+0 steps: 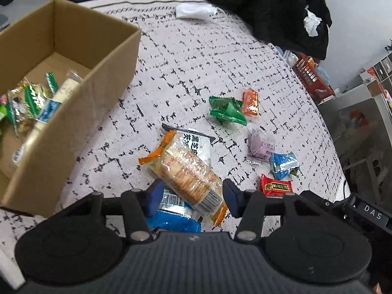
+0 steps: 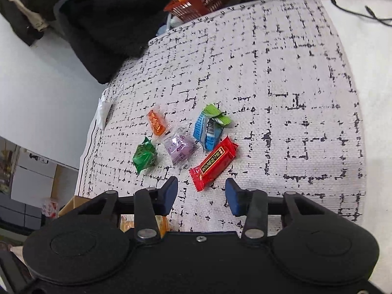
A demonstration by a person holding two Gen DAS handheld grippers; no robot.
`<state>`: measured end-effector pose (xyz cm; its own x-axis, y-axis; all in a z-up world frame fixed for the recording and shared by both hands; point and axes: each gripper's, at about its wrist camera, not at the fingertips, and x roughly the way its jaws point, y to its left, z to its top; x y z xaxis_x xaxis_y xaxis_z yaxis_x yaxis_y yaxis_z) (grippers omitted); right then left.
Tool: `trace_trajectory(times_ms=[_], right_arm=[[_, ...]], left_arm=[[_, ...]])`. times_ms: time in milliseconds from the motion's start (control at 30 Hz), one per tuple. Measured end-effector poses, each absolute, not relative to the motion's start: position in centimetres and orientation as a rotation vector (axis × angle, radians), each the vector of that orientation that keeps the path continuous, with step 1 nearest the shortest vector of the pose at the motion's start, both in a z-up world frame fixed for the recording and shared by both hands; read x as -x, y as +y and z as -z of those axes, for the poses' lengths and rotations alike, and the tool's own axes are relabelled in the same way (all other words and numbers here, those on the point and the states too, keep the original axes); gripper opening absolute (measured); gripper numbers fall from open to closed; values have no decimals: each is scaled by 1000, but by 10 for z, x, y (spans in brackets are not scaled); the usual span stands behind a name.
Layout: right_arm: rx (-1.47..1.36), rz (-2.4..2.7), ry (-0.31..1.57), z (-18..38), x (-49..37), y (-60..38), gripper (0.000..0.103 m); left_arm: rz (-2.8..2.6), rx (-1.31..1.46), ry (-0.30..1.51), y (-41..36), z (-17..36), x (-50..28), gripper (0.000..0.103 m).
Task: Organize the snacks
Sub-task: 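Grasp the orange-ended biscuit pack with the left tool while the right grasps the red candy bar, then lift the biscuit pack and red candy bar and carry both over the box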
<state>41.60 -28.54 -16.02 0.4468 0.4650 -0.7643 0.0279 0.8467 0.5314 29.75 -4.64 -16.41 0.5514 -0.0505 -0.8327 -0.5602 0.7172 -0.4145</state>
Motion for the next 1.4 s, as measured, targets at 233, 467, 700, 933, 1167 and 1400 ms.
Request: trace_trajectory(times_ms=[233,467,700,933,1167,1400], right_arm=[[-502,-265,1108,171,-427,-280,43],[-488,-263,1138,181,-437,-269,43],[-492,-235,1156,192,-445,-264,43],[-494,-210,1122,196,-453,-259,43],[-410,-198,1099,199,-457,-245,42],[-299,-189,1069,194,-450,-237,28]], left_arm=[[-345,742,972,-44,176,-313,53],[-366,715,976,-42,177,-330,53],[-393,713,988,-40,179,-344,57],[-437,732,1007,-37,185,-351,67],[-451,720,1010,-38,189,-345,54],[-402,719,969,-41,179,-336,45]])
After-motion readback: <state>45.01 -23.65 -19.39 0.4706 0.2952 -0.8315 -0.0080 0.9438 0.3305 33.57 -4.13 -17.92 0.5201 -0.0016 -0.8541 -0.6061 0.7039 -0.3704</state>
